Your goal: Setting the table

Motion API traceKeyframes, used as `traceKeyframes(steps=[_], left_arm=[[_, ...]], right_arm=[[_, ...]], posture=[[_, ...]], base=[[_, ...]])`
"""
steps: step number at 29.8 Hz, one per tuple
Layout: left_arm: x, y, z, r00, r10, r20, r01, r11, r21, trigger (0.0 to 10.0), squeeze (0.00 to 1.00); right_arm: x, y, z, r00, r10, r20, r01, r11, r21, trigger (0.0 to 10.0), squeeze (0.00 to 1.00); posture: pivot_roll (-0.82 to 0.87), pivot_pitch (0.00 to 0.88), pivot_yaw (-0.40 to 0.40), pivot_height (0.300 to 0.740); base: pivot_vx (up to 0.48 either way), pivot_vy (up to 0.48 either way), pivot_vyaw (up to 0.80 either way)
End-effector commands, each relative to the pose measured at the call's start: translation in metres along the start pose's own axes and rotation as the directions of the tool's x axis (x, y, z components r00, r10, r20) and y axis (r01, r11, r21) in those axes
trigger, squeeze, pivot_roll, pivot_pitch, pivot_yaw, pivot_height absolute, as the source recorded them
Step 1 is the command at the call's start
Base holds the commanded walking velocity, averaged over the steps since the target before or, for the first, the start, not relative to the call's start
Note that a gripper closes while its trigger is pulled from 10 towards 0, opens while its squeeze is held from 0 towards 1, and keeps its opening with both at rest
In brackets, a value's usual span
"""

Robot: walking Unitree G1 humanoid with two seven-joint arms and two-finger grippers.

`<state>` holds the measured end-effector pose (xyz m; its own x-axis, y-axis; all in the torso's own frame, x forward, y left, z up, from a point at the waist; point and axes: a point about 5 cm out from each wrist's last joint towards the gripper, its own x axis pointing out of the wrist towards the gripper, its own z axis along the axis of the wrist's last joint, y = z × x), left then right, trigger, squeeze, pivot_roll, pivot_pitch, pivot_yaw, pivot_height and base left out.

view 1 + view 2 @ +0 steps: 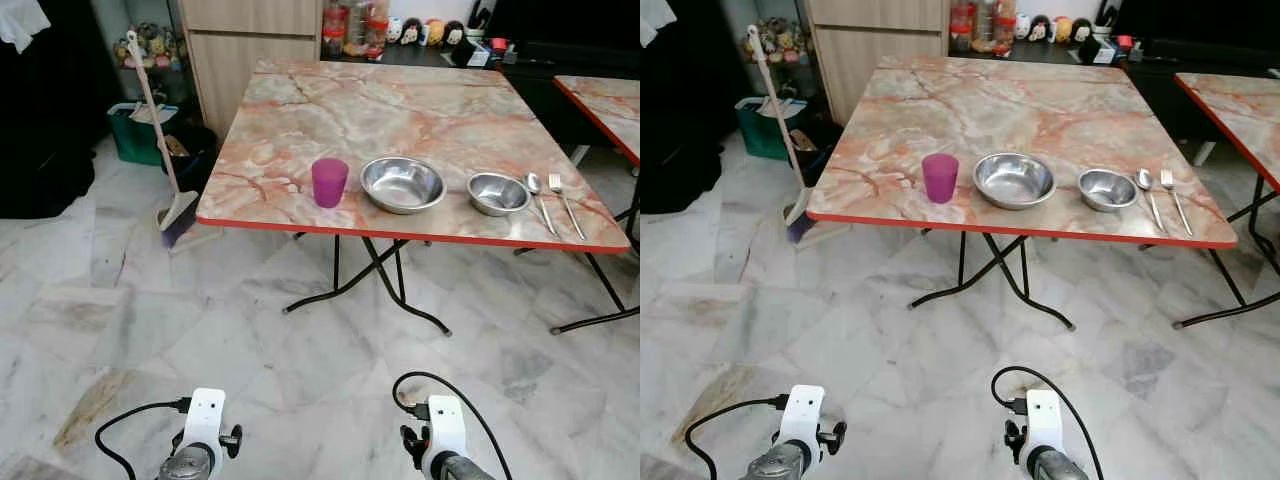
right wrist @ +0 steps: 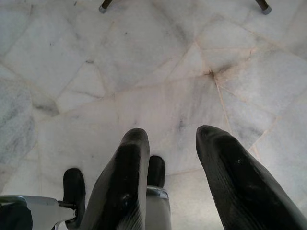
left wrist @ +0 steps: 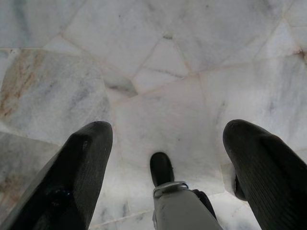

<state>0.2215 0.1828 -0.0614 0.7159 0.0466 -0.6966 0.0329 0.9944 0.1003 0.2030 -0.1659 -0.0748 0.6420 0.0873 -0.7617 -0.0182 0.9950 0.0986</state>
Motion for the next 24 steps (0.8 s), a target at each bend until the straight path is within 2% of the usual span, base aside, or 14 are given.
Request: traceKeyframes(steps=[1, 13, 15, 24], left_arm=[[-0.001, -0.002, -0.004, 1.000, -0.001, -0.020, 0.001, 1.000, 0.011, 10.0, 0.00], [-0.001, -0.001, -0.006, 1.000, 0.003, -0.022, -0.003, 1.000, 0.001, 10.0, 0.00], [-0.001, -0.001, -0.003, 1.000, 0.003, -0.007, -0.003, 1.000, -0.030, 10.0, 0.00], [0.002, 0.000, 0.011, 0.998, 0.001, 0.061, 0.002, 0.998, -0.062, 10.0, 0.00]], right_arm=[[-0.001, -0.004, -0.001, 1.000, -0.018, 0.004, 0.017, 1.000, 0.023, 10.0, 0.00], [-0.001, -0.005, -0.002, 1.000, -0.023, 0.001, 0.023, 0.999, 0.025, 10.0, 0.00], [-0.001, -0.005, -0.001, 1.000, -0.023, 0.004, 0.023, 0.999, 0.023, 10.0, 0.00], [-0.001, -0.006, 0.001, 1.000, -0.023, 0.012, 0.022, 1.000, 0.021, 10.0, 0.00]], posture=[[0.09, 0.108, -0.061, 0.740], [0.09, 0.120, -0.064, 0.740], [0.09, 0.118, -0.066, 0.740], [0.09, 0.122, -0.072, 0.740]], base=[[0.000, -0.480, 0.00], [0.000, -0.462, 0.00], [0.000, 0.000, 0.00], [0.000, 0.000, 0.00]])
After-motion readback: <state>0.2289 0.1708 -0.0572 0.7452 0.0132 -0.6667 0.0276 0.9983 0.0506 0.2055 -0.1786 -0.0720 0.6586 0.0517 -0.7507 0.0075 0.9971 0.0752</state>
